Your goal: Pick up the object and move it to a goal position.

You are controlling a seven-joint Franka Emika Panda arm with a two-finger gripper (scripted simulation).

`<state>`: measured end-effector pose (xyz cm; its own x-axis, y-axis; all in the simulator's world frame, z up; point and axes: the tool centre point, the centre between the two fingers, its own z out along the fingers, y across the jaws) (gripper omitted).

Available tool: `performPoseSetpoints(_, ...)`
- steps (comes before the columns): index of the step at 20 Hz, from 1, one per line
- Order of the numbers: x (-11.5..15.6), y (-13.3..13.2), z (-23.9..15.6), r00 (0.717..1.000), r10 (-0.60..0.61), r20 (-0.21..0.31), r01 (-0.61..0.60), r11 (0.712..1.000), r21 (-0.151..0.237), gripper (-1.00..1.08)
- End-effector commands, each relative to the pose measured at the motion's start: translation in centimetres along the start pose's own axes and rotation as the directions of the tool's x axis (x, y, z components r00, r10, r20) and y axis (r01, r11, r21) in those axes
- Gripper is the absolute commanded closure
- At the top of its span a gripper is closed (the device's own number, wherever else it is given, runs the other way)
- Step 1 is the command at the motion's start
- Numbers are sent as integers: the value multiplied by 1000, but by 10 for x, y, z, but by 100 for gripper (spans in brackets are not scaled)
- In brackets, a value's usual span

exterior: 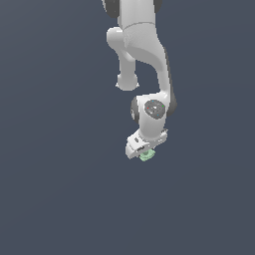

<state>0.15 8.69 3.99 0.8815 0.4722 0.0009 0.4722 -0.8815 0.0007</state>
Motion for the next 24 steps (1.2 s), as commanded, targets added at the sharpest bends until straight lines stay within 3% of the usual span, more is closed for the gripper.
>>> performPoseSetpoints(1,0,-1,1,1000,-1,1,1,1000,1,108)
performPoseSetpoints(13,4,5,-20,1000,0,0,0,1000,0,108)
performPoseSetpoints(24,24,24,-105,1000,-1,0,1,1000,1,108)
